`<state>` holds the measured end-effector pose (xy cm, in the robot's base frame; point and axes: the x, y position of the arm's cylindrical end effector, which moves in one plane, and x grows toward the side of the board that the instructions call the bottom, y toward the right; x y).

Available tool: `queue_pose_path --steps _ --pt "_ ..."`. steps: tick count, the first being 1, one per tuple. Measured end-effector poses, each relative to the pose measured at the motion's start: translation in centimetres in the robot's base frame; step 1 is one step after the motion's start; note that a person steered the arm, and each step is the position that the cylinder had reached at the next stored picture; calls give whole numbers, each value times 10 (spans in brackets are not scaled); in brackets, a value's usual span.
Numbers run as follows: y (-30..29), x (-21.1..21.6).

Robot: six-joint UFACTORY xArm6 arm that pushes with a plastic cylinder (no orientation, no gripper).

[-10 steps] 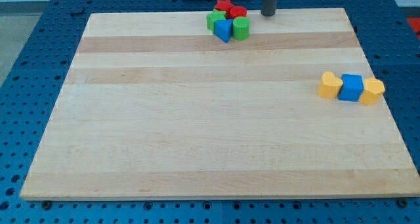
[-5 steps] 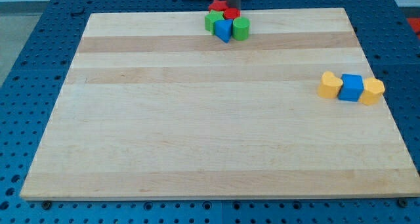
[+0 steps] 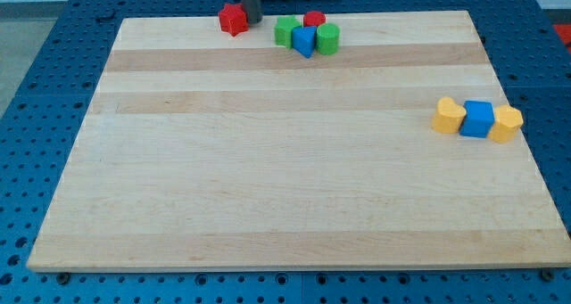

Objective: Push the red star left a bit

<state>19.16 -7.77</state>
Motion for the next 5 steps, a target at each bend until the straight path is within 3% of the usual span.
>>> queue_pose_path --steps 5 --pt "-33 0"
